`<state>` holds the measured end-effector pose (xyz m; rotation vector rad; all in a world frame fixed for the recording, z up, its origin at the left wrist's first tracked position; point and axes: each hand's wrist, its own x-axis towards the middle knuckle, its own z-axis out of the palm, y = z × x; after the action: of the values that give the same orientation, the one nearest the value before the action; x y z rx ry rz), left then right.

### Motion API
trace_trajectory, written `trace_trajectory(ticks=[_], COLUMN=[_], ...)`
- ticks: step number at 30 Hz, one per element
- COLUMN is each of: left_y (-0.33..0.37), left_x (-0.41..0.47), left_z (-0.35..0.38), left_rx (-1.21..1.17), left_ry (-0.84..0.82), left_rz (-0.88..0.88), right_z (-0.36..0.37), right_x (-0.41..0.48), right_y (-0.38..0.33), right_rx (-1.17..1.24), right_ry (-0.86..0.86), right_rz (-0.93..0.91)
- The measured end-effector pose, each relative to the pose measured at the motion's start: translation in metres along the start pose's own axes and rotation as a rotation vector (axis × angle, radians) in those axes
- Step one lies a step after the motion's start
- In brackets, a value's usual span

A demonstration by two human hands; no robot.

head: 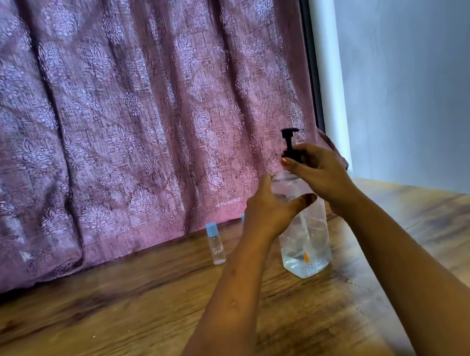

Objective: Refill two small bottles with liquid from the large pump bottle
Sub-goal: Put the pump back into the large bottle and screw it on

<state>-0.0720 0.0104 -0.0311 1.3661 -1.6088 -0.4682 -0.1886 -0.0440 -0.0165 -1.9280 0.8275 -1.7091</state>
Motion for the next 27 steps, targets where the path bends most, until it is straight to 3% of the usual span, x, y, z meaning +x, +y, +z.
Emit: trace_trajectory(ticks=[4,6,10,15,22,27], left_y=[0.003,0.004,0.003,-0.016,-0.040,-0.049], left_x=[-0.007,-0.008,-0.014,-0.028,-0.023,0.013], left_z=[0.003,0.002,-0.002,-0.012,-0.039,-0.057], left_rx=[-0.035,-0.025,0.004,-0.008,-0.002,0.129], left_ry=[0.027,0.046,-0.043,-0.121,0.236,0.322], left_rz=[-0.044,-0.073,-0.094,-0.160,-0.131,-0.054], right_z=[0.009,0.013,0.009,0.001,-0.009,-0.019], right_x=[-0.010,-0.022,-0.052,-0.070,-0.049,-0.015], right_y=[-0.003,0.000,0.015,0.028,0.047,0.082], right_rx=[-0.065,-0.077,-0.078,-0.179,-0.175,-0.194], right_ry=[0.125,0.105,0.032,-0.050,-0.026,-0.036], right_rz=[-0.029,-0.009,0.221,0.360,0.407,0.462])
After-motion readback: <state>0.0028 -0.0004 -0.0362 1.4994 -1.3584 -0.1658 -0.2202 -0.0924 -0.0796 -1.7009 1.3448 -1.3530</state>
